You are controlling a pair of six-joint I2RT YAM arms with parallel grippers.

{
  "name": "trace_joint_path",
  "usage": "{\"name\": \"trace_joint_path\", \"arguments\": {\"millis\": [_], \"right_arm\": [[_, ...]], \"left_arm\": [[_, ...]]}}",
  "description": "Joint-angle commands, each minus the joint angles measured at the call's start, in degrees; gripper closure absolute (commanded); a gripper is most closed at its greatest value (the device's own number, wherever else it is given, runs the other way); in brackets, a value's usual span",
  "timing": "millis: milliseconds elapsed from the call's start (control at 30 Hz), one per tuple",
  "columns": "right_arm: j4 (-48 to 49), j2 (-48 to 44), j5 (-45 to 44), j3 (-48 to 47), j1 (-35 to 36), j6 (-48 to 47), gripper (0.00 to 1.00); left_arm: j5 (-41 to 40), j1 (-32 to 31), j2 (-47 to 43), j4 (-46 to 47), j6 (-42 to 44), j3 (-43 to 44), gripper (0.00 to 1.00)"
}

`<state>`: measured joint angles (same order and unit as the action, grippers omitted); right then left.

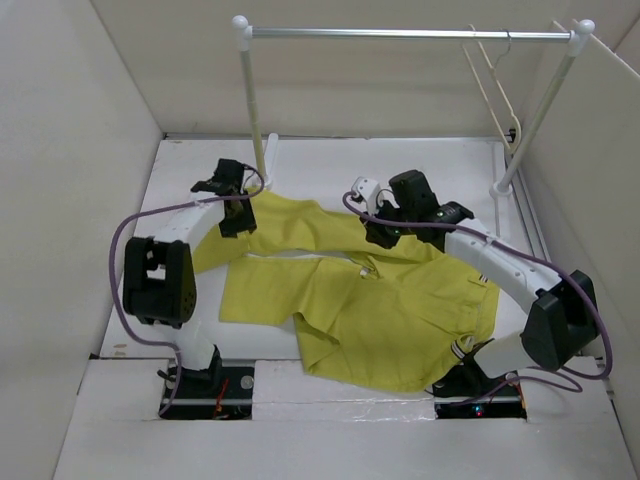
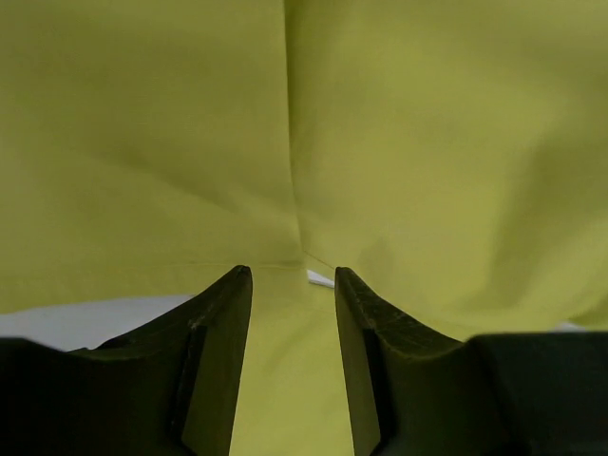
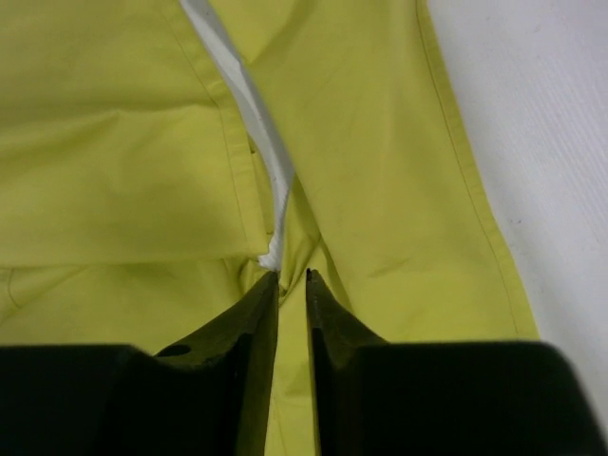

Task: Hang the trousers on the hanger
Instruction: Fold the trousers

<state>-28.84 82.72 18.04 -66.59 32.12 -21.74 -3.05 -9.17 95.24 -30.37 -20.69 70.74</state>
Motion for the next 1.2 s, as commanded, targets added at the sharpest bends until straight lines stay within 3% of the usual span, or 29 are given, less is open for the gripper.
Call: {"name": "trace_joint_path", "arguments": {"millis": [0, 67, 200, 300, 333, 367, 433, 567, 667, 767, 867, 900, 933, 967, 1000, 1033, 1067, 1167], "right_arm": [[3.61, 0.25, 2.17, 0.14, -1.61, -1.03, 0.75], [3.96, 0.16, 3.05, 0.4, -1.62, -1.11, 0.62], [4.67, 0.25, 3.93, 1.19, -1.62, -1.11, 0.59], [5.02, 0.25, 3.76, 2.07, -1.62, -0.94, 0.59], [5.02, -0.1, 2.97, 2.51, -1.62, -0.5, 0.58], [5.11, -0.1, 2.96, 2.51, -1.62, -0.5, 0.58], [5.2, -0.54, 2.88, 2.6, -1.62, -0.33, 0.58], [4.93, -0.89, 3.31, 2.08, -2.24, -0.59, 0.58], [4.59, -0.02, 3.93, 1.29, -2.24, -1.02, 0.57], [3.79, 0.87, 3.4, 0.76, -2.24, -1.11, 0.58], [3.01, 0.17, 2.09, 1.72, -2.24, -0.5, 0.57], [2.65, -0.01, 1.91, 1.98, -2.24, -0.33, 0.57], [2.47, -0.8, 1.21, 2.51, -2.24, -0.24, 0.57], [1.6, -1.33, 0.86, 2.69, -2.24, 0.03, 0.51], [0.81, -1.77, 0.42, 2.78, -2.24, 0.2, 0.47], [0.02, -2.12, -1.67, 2.6, -2.24, 0.29, 0.41], [-1.38, -2.99, -2.83, 2.6, -2.24, 0.99, 0.32], [-2.45, -5.97, -8.45, 4.61, -3.55, 4.05, 0.28]], "left_arm": [[-6.69, -1.55, 2.22, -5.05, 2.16, -1.82, 0.63], [-5.58, -1.55, 1.79, -2.25, 1.79, -3.76, 0.54], [-4.16, -1.55, 3.81, -0.75, 1.7, -4.03, 0.52], [-5.12, -1.55, 5.47, -1.35, 1.97, -3.68, 0.64], [-6.6, -1.55, 5.57, -1.97, 1.27, -3.94, 0.89], [-7.4, -1.55, 5.57, -1.97, 1.26, -3.94, 0.89], [-8.55, -1.55, 4.96, -2.32, 1.09, -4.56, 1.0], [-13.72, -0.86, 1.8, -3.9, -1.45, -2.9, 1.0], [-22.04, 2.65, -2.33, -4.0, -3.12, 3.24, 1.0], [-29.08, 5.64, -1.03, -3.3, -4.36, 14.4, 1.0], [-32.88, 11.0, 7.12, -3.28, -5.23, 27.75, 1.0], [-32.46, 14.23, 13.5, -6.77, -6.02, 36.31, 1.0], [-30.11, 15.83, 17.39, -9.24, -6.29, 41.79, 0.8], [-26.43, 17.24, 20.91, -12.57, -6.73, 46.81, 0.64], [-26.13, 18.04, 27.74, -20.61, -7.6, 57.47, 0.51], [-25.17, 18.57, 30.24, -23.22, -7.53, 61.32, 0.35], [-25.42, 18.57, 30.79, -24.2, -7.09, 62.4, 0.31], [-25.52, 15.16, 22.48, -16.42, -5.6, 48.84, 0.27]]}}
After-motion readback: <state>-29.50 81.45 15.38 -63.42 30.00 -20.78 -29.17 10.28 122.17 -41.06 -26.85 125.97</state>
